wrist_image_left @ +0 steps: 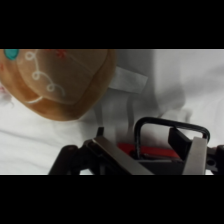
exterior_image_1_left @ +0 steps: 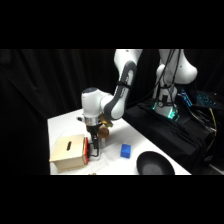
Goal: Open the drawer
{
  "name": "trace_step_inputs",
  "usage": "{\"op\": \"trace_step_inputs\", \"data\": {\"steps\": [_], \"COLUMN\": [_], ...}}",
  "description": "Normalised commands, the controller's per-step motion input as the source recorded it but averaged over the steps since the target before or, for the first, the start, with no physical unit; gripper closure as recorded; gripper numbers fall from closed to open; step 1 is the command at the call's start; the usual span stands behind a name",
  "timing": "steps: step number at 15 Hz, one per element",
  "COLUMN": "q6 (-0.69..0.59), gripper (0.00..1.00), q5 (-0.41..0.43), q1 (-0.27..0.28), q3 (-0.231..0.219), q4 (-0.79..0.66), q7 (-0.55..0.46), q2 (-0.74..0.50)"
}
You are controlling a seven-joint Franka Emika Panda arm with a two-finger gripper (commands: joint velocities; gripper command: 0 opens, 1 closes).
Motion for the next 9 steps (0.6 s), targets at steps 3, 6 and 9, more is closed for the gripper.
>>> {"op": "trace_step_inputs", "data": {"steps": [3, 6, 9], "q6": [0.16, 0.15, 0.16], "gripper": [0.00, 0.00, 0.00], "q5": [0.124, 0.129, 0.126], "q1": [-0.058, -0.057, -0.056], "q3": [0.059, 0.068, 0.065], "q4": [-0.14, -0.15, -0.17], "q7": [-0.11, -0.11, -0.11], "q2": [-0.05, -0.05, -0.08]}}
